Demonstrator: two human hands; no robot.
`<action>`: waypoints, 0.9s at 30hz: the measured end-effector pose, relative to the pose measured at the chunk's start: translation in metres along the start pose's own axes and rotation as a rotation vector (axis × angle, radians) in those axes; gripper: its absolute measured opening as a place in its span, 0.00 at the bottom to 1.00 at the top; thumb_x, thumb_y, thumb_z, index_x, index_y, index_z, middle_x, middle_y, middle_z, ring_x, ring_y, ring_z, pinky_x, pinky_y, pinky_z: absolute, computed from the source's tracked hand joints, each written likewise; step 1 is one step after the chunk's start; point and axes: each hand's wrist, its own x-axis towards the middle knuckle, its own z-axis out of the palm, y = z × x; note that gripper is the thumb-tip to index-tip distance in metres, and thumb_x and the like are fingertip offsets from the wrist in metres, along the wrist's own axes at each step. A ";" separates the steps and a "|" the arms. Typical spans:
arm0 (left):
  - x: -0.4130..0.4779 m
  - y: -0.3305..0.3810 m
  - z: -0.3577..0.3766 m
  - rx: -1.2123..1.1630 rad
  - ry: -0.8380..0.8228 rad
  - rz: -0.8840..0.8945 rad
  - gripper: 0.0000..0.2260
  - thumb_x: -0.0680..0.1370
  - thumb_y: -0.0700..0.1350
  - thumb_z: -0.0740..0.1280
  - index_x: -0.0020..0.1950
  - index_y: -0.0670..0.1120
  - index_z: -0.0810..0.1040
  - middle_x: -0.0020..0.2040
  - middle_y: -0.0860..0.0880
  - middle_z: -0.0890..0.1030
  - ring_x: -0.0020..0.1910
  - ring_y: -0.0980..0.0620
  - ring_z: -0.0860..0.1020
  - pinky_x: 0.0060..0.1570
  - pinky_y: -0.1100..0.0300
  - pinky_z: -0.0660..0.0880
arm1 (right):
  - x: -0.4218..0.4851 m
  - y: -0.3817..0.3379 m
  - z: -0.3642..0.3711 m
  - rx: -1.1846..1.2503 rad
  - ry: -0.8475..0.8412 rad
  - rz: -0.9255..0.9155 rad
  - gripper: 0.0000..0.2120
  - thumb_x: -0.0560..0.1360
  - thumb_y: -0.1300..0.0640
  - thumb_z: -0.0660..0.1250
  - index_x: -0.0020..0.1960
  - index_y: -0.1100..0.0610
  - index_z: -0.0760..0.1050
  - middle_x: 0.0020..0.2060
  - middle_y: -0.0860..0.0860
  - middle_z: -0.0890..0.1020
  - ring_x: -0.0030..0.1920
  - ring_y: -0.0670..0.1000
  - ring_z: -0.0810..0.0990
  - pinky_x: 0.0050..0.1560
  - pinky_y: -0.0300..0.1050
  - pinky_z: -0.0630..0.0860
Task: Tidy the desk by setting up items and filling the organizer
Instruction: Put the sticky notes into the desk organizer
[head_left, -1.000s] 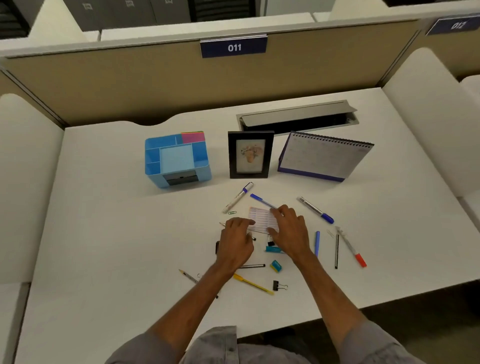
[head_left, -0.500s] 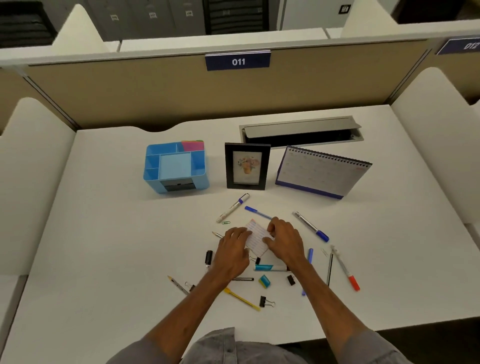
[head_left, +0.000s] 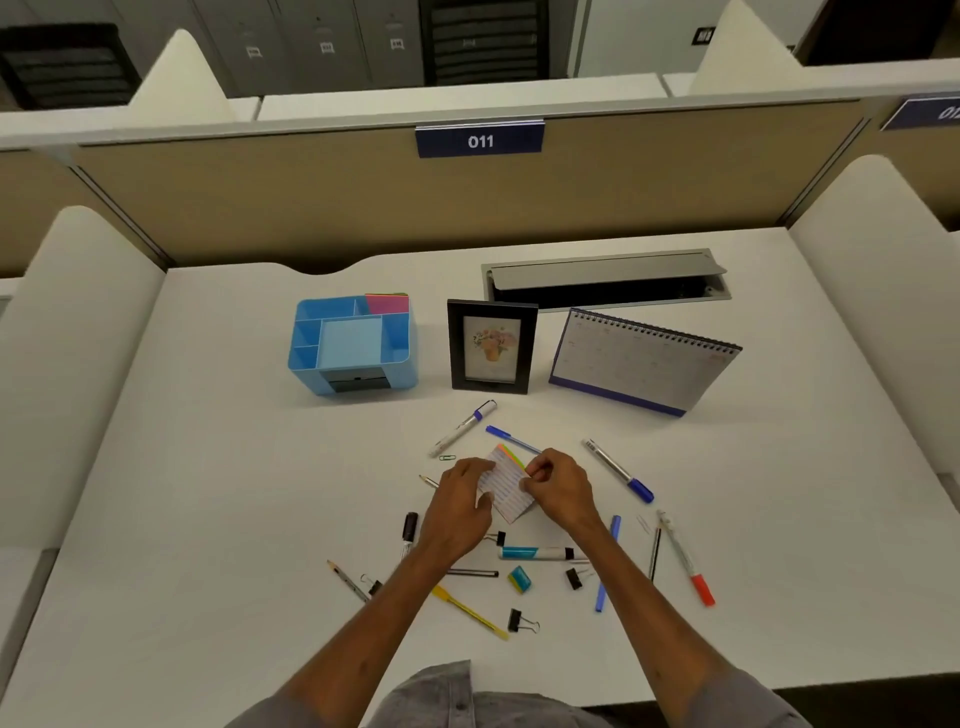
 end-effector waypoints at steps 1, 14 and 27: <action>0.001 0.001 -0.001 -0.036 0.031 -0.026 0.20 0.83 0.40 0.65 0.75 0.48 0.72 0.74 0.49 0.73 0.73 0.50 0.70 0.70 0.62 0.68 | 0.000 0.000 -0.001 0.012 -0.004 -0.008 0.09 0.76 0.58 0.75 0.53 0.55 0.77 0.53 0.52 0.81 0.52 0.50 0.82 0.47 0.37 0.81; -0.004 0.011 -0.052 -1.304 -0.222 -0.717 0.34 0.83 0.68 0.57 0.62 0.38 0.83 0.57 0.36 0.86 0.56 0.39 0.85 0.60 0.47 0.82 | -0.049 -0.011 -0.007 -0.405 0.204 -1.054 0.08 0.78 0.55 0.70 0.57 0.52 0.77 0.55 0.51 0.82 0.57 0.50 0.77 0.57 0.45 0.77; -0.016 -0.013 -0.075 -1.277 0.027 -0.393 0.15 0.80 0.45 0.73 0.67 0.46 0.81 0.61 0.42 0.86 0.55 0.43 0.86 0.49 0.54 0.84 | -0.049 -0.051 -0.009 0.314 0.160 -0.387 0.12 0.83 0.64 0.62 0.60 0.50 0.75 0.51 0.46 0.84 0.49 0.48 0.84 0.48 0.41 0.81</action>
